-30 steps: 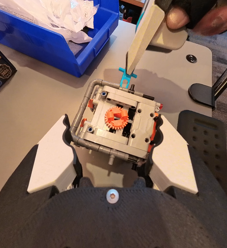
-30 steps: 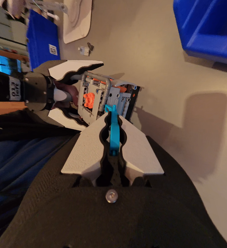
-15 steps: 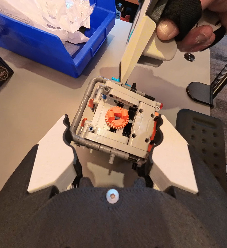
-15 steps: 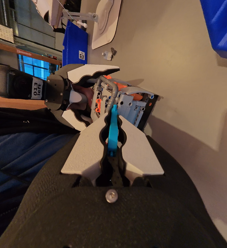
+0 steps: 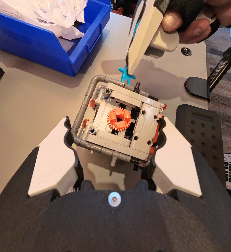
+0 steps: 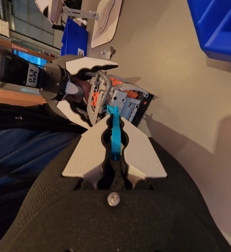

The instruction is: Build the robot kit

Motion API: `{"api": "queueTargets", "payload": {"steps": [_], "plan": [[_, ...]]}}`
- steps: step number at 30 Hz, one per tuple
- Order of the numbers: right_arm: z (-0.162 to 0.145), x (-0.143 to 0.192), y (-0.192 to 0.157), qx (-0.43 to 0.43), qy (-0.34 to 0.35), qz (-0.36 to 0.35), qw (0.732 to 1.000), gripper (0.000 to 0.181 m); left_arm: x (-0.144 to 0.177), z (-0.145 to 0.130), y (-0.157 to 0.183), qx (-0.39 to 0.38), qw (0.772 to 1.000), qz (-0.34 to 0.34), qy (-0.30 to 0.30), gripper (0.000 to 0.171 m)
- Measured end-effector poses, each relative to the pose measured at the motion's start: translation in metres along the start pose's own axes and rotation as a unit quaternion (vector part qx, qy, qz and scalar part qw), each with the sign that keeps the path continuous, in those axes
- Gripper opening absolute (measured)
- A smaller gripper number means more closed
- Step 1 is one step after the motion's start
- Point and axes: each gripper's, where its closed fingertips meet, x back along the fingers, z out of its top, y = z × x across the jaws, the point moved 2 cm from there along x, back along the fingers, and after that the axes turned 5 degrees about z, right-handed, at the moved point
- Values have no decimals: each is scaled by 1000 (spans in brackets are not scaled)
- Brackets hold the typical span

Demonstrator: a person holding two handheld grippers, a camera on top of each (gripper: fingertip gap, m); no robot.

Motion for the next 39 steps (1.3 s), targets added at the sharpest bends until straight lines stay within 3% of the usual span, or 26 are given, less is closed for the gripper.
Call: {"api": "queueTargets", "payload": {"steps": [6,14,20,29,33,39], "plan": [[-2,-4,-5,12,6,13,1000,5,0,0,2,-4,1000,-6,2,125],[-8,-10,0,-10,74,149,986,5,2,-2,2,-5,1000,-18,3,125],[-9,-12,0,35,103,188,976,5,3,-2,3,-12,999,-35,8,124],[-22,5,17,38,90,81,992,5,2,-2,4,-27,999,-38,-7,124],[-45,2,45,28,33,11,999,5,5,-4,3,-34,998,-51,-14,125],[-65,-11,64,46,-12,-36,998,13,7,-7,4,-58,996,-69,-29,125]]}}
